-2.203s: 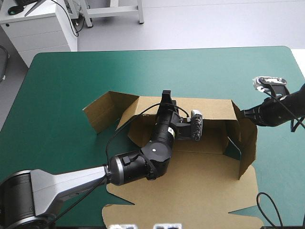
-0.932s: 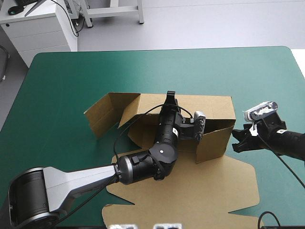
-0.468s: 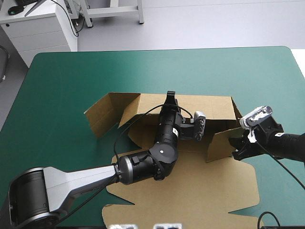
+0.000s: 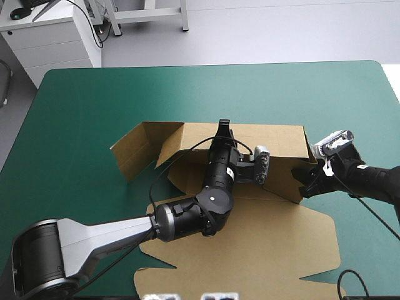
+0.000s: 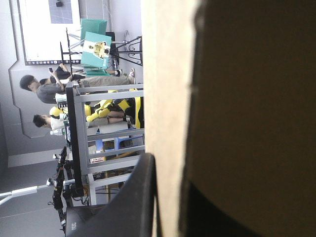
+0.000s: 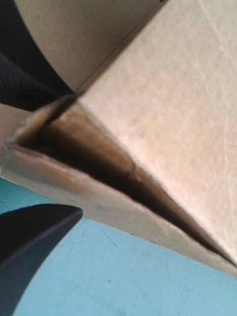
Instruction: Fold the box
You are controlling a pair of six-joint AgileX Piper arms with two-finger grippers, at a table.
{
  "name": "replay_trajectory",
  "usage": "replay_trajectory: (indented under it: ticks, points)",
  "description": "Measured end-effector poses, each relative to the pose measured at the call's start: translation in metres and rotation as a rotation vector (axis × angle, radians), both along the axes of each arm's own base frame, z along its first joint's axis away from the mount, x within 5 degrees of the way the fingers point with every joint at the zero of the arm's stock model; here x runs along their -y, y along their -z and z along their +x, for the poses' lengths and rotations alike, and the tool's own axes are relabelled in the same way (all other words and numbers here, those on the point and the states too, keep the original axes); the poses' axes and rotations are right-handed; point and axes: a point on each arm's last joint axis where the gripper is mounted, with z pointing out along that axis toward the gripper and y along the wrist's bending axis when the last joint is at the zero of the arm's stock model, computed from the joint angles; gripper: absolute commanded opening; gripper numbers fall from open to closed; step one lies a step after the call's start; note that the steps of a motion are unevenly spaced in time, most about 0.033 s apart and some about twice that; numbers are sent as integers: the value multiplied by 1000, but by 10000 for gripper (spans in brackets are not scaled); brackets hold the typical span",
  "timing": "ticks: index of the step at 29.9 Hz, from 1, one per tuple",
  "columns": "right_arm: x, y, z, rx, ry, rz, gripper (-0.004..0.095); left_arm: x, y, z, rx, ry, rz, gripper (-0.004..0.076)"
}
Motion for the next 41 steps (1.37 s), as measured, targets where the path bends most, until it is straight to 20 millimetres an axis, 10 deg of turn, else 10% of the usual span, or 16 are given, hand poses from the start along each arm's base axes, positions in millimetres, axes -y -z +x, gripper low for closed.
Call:
replay_trajectory:
  ticks: [8, 20, 30, 41]
  points:
    - [2, 10, 19, -22, 74, 97, -19, 1, 0, 0, -2, 10, -11, -8]
    - [4, 14, 27, -27, 109, 122, 0, 4, 0, 1, 21, 24, -22, 8]
    - [1, 14, 29, -22, 133, 70, 1, 5, 2, 1, 40, 44, -25, 300]
    - [-12, 13, 36, 27, 193, -1, 0, 7, 3, -4, 65, 15, -24, 298]
